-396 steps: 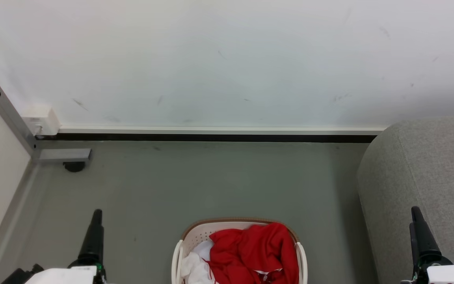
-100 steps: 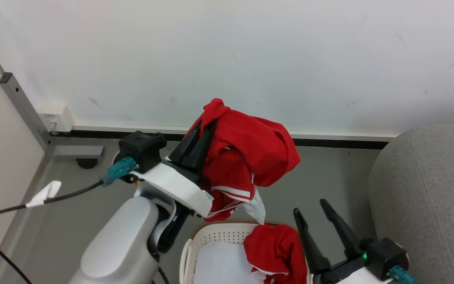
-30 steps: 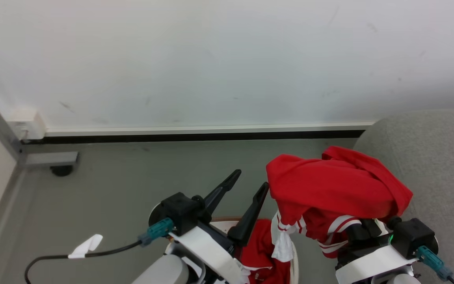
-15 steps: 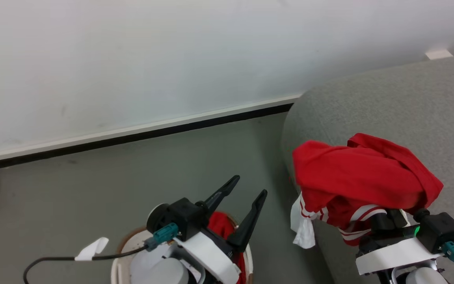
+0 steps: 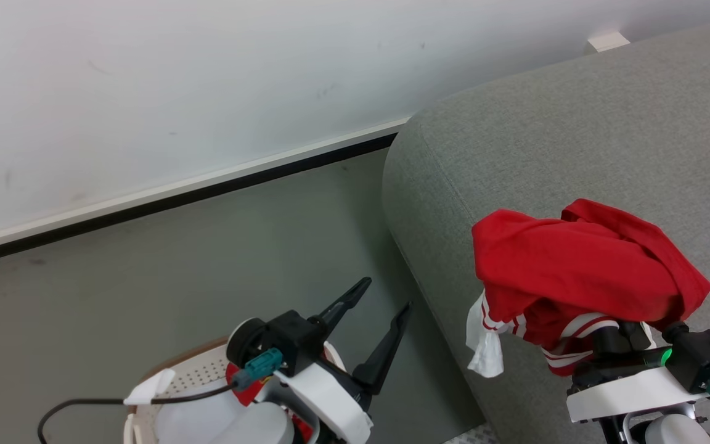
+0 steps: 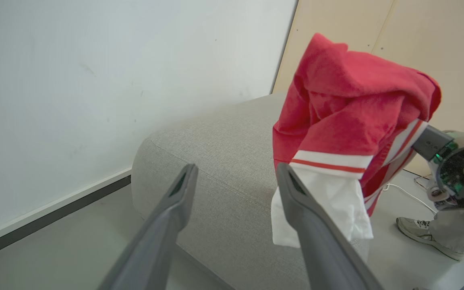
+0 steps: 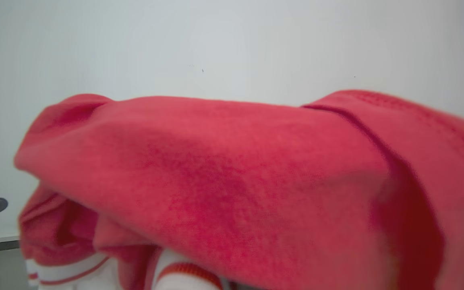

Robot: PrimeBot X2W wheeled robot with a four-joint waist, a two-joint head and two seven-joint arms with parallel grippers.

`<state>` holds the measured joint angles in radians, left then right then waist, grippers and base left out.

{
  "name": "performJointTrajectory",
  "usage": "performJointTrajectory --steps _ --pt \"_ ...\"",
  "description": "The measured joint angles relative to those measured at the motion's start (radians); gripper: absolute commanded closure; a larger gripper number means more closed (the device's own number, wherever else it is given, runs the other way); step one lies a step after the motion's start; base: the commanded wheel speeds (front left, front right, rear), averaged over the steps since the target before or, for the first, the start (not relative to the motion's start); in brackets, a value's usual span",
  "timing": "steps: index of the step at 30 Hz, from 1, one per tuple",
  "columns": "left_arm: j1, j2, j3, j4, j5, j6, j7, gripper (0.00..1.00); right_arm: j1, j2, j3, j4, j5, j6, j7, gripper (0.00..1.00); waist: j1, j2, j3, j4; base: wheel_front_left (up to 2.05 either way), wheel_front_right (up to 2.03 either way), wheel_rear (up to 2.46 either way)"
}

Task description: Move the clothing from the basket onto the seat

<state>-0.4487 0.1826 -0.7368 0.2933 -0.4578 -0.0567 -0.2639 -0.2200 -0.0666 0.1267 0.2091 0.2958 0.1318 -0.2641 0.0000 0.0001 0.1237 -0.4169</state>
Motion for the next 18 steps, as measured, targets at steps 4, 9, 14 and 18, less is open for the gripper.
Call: performJointTrajectory --steps 4,9,14,18 --pt "-0.001 -0.008 0.001 0.007 0.001 -0.005 0.0 0.0 -0.002 -0.002 -0.001 0.0 -0.004 0.0 0.0 1.0 0.0 0.0 0.002 -0.002 0.0 0.0 0.0" --pt "-0.007 -0.012 0.002 0.009 0.008 -0.011 0.0 0.0 -0.039 -0.035 -0.015 0.001 -0.004 0.0 0.0 1.0 0.0 0.0 0.02 0.01 0.0 0.0 0.0" --pt "-0.017 -0.006 0.012 0.009 0.009 -0.013 0.0 0.0 -0.125 -0.075 -0.031 0.023 0.006 0.0 0.0 1.0 0.0001 0.0 0.06 0.029 0.0 0.0 0.0" --pt "-0.019 0.003 0.028 -0.002 0.007 -0.004 0.0 0.0 -0.217 -0.117 -0.043 0.058 0.014 0.0 0.0 1.0 0.0001 0.0 0.104 0.045 0.0 0.0 0.0"
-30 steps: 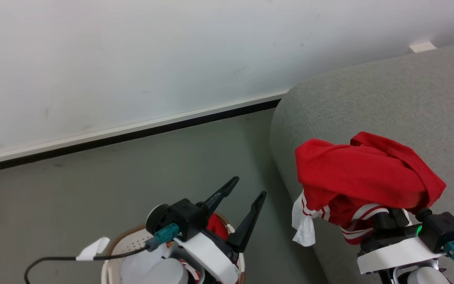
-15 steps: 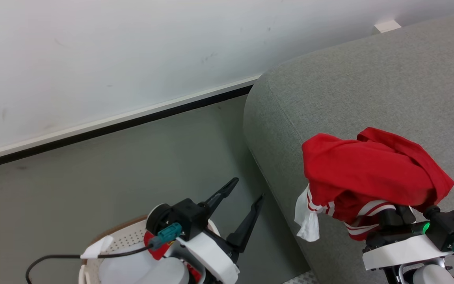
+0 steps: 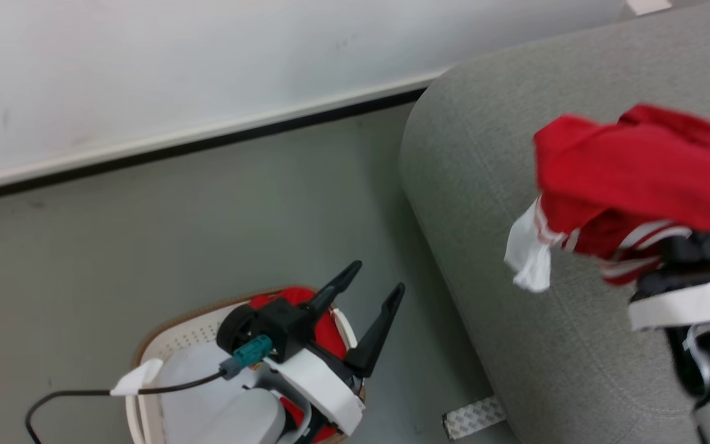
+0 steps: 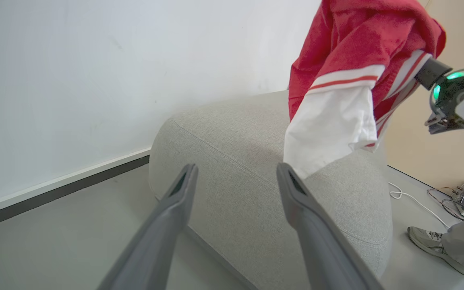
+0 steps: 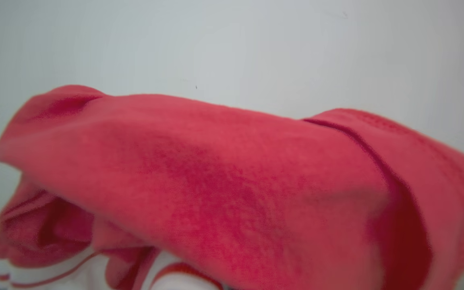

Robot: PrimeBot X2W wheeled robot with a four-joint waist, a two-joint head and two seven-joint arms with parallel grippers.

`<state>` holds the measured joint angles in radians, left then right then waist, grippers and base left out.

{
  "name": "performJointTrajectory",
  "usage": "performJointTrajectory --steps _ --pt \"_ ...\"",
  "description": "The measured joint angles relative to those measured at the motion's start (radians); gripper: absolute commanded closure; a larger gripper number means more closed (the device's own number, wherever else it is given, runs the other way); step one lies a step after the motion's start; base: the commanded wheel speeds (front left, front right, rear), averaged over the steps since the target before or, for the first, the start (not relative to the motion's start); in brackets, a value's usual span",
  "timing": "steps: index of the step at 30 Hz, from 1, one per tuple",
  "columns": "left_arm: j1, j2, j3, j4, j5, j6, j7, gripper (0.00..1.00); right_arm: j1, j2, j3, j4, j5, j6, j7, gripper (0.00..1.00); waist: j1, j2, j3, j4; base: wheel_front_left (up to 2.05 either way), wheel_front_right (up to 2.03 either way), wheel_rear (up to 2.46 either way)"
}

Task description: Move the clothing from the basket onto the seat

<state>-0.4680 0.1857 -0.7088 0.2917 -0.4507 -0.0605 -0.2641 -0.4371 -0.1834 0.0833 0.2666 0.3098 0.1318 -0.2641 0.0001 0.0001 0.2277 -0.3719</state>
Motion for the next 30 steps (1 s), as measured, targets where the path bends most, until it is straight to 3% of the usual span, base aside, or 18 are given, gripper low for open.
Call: performJointTrajectory --steps 15,25,30 --pt "-0.082 0.095 0.036 -0.096 0.02 0.017 0.042 0.0 -0.397 -0.306 -0.032 0.236 0.048 0.0 0.058 1.0 0.0001 0.0 0.25 0.09 0.0 0.0 0.0" --pt "-0.155 0.123 0.053 -0.146 0.035 0.018 0.052 0.0 -0.609 -0.432 -0.019 0.448 0.071 0.0 0.22 1.0 0.0002 0.0 0.421 0.157 0.0 0.0 0.0" --pt "-0.169 0.124 0.058 -0.142 0.038 0.019 0.045 0.0 -0.67 -0.465 -0.009 0.596 0.116 0.0 0.38 1.0 0.0002 0.0 0.482 0.188 0.0 0.0 0.0"
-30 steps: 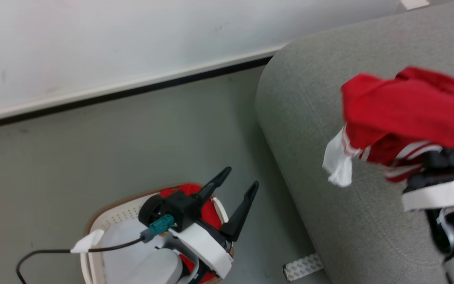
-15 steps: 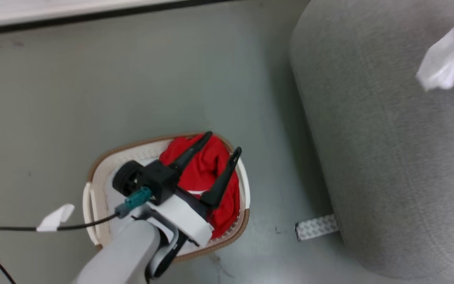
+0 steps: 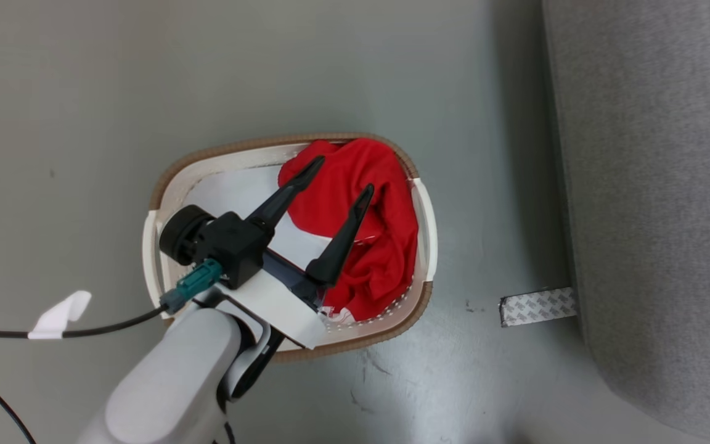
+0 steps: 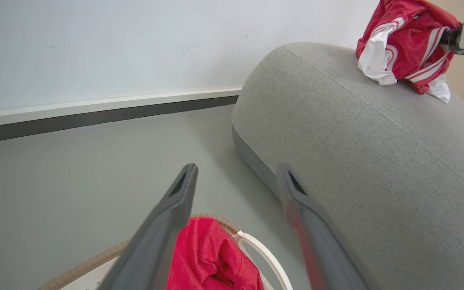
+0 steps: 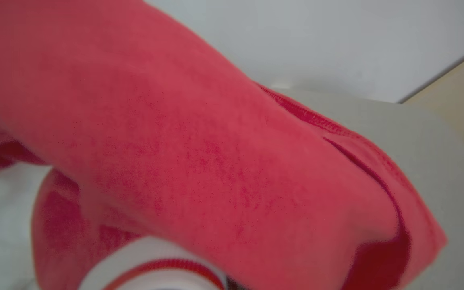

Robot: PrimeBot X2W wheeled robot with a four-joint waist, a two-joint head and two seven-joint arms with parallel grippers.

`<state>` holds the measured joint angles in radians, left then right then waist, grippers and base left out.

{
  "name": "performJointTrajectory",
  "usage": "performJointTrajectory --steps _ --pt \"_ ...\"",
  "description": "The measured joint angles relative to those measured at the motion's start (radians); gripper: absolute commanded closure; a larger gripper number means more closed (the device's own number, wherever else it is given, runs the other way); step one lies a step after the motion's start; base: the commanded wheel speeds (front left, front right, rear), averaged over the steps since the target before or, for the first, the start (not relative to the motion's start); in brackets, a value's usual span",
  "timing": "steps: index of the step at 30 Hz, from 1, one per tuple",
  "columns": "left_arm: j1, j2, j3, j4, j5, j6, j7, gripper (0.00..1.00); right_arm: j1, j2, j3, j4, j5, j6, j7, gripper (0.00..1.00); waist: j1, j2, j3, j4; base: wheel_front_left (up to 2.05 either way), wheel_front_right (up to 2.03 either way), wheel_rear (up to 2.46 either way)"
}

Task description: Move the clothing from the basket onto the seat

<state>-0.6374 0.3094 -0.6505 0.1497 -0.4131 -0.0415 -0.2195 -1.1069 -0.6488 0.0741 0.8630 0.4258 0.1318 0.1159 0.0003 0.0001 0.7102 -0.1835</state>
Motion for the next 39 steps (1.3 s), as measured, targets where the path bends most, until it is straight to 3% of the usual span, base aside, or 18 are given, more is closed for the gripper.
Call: performJointTrajectory --steps 6,7,9,10,11,25,39 --pt "-0.003 0.004 0.008 0.007 0.0 0.0 -0.011 0.0 -0.04 0.021 0.035 0.077 0.064 0.0 0.179 1.0 0.0 0.0 0.03 0.015 0.0 0.0 0.0" --pt "-0.003 0.006 0.01 0.008 0.0 0.002 -0.011 0.0 -0.04 0.026 0.043 0.082 0.069 0.0 0.191 0.89 -0.0001 0.0 0.032 0.013 0.0 0.0 0.0" --pt "-0.004 0.009 0.011 0.011 0.0 0.002 -0.012 0.0 -0.042 0.026 0.055 0.083 0.072 0.0 0.192 0.51 -0.0001 0.0 0.033 0.009 0.0 0.0 0.0" --pt "-0.006 0.01 0.011 0.012 0.0 0.003 -0.012 0.0 -0.042 0.025 0.065 0.082 0.073 0.0 0.19 0.08 -0.0001 0.0 0.032 0.007 0.0 0.0 0.0" --pt "-0.007 0.01 0.012 0.014 0.0 0.003 -0.012 0.0 -0.042 0.027 0.07 0.083 0.078 0.0 0.187 0.0 -0.0001 0.0 0.029 0.005 0.0 0.0 0.0" --pt "0.048 -0.006 0.017 0.072 -0.033 0.012 -0.034 0.0 0.02 0.04 0.2 0.084 0.139 0.0 0.2 0.0 -0.0002 0.0 -0.142 -0.009 0.0 0.0 0.0" --pt "0.185 -0.03 0.139 0.077 -0.064 0.063 -0.044 0.0 0.161 -0.025 0.42 -0.241 0.228 0.0 0.084 0.0 -0.0005 0.0 -0.442 0.018 0.0 0.0 0.0"
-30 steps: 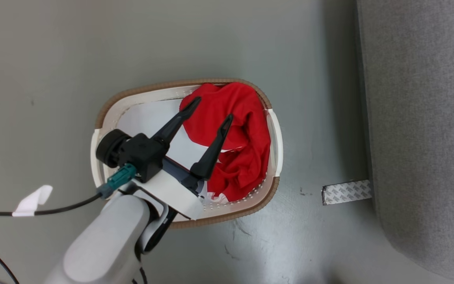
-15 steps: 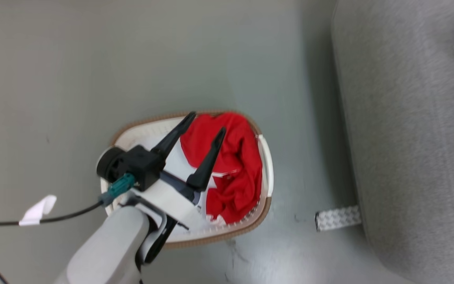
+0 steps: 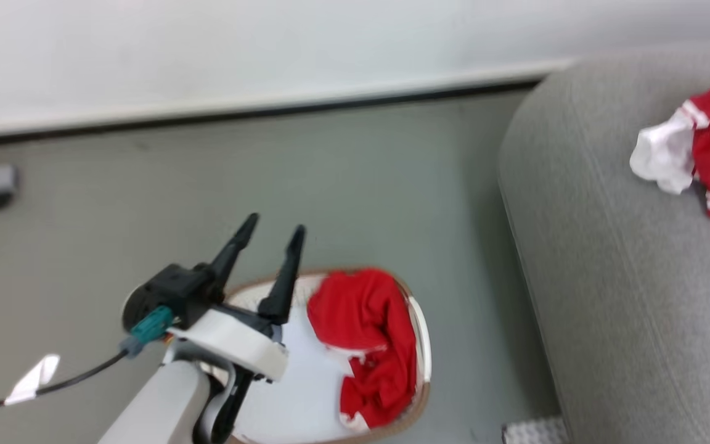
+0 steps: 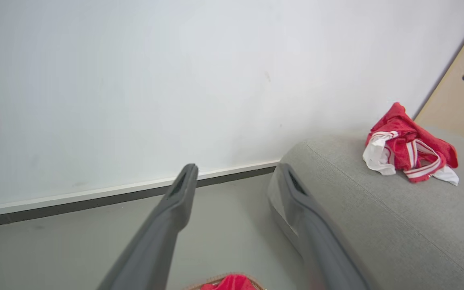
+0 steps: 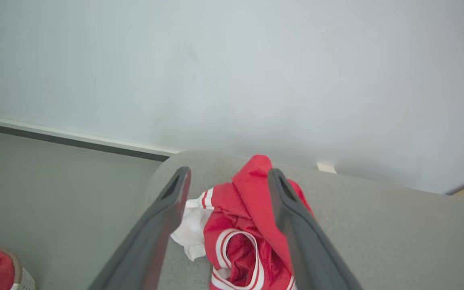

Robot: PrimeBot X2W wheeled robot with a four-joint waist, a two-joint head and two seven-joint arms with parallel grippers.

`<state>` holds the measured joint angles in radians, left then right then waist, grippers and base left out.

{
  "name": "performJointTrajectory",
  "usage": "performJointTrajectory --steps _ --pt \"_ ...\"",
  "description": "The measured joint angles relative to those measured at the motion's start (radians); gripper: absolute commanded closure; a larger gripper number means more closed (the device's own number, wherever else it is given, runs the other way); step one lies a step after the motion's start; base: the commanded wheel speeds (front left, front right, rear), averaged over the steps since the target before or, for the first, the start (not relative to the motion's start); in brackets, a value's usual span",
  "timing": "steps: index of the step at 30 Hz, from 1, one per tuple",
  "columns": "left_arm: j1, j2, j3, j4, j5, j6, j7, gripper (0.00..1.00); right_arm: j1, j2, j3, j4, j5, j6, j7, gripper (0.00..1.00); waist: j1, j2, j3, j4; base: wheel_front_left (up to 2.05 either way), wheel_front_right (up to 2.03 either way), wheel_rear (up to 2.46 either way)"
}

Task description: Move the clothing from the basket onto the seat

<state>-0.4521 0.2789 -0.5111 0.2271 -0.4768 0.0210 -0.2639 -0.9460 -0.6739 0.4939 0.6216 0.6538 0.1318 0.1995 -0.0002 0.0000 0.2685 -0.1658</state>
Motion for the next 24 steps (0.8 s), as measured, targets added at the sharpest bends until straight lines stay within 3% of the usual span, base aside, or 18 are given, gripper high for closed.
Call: performJointTrajectory --steps 9,16,24 --pt "0.113 -0.002 0.101 -0.015 0.0 0.017 0.0 0.0 0.135 0.014 0.004 -0.192 0.026 0.0 -0.193 0.0 -0.0002 0.0 -0.157 0.069 0.0 0.0 0.0" --pt "0.181 -0.013 0.158 -0.033 0.029 0.033 0.0 0.0 0.355 0.063 -0.108 -0.318 0.003 0.0 -0.324 0.0 -0.0001 0.0 -0.229 0.141 0.0 0.0 0.0" --pt "0.271 -0.053 0.235 -0.036 0.032 0.03 0.0 0.0 0.64 0.213 -0.286 -0.438 -0.116 0.0 -0.394 0.0 -0.0001 0.0 -0.277 0.187 0.0 0.0 0.0"
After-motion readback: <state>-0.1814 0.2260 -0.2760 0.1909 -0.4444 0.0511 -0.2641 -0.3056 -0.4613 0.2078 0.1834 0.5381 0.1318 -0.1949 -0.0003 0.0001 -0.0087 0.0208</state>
